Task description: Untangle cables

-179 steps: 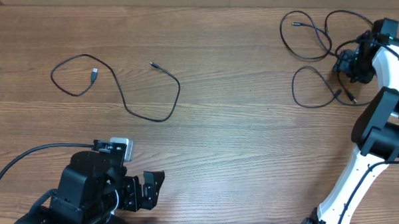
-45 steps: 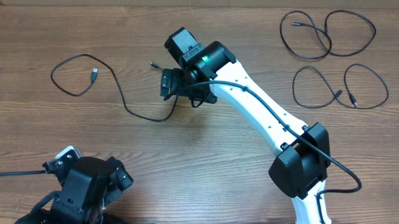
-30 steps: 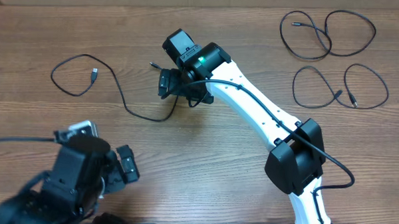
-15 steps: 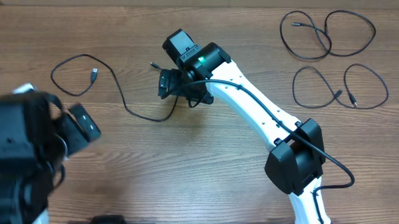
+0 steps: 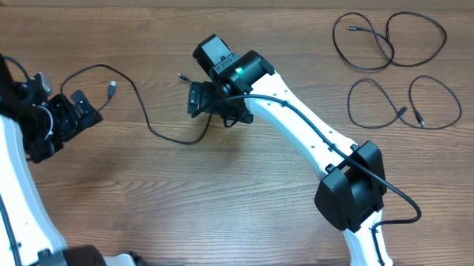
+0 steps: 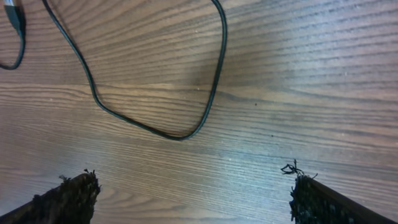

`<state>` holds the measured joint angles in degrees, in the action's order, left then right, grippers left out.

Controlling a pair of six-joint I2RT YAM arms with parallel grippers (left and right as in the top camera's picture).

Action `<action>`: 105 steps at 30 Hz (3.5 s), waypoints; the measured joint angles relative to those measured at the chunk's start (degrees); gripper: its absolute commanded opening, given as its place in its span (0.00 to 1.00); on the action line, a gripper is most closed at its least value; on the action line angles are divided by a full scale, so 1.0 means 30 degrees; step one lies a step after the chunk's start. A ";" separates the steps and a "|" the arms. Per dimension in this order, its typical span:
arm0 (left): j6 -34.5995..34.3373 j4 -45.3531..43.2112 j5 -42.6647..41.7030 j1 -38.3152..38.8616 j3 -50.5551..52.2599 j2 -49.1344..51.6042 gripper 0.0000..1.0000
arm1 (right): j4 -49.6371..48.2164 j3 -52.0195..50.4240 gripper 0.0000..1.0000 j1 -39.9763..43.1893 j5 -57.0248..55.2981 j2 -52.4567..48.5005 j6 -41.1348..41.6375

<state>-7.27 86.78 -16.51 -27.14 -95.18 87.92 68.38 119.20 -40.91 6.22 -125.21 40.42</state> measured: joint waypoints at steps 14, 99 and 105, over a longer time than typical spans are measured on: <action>-0.0393 0.0007 0.0306 0.0000 0.0000 0.2251 1.00 | -0.1763 -0.0007 0.74 -0.0860 -0.0226 -0.2200 0.1588; -0.0590 -0.0444 0.0597 0.0306 0.0437 0.2310 0.99 | 0.4626 -0.0022 0.56 0.1887 -0.1603 -0.0452 -0.1989; -0.0590 -0.0444 0.0597 0.0306 0.0437 0.2310 1.00 | 0.4685 -0.1224 0.52 0.0860 -0.2594 -0.1348 -0.0022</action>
<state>-9.04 85.45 -14.72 -26.22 -93.86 94.85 82.43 115.52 -38.33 -1.56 -129.25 40.36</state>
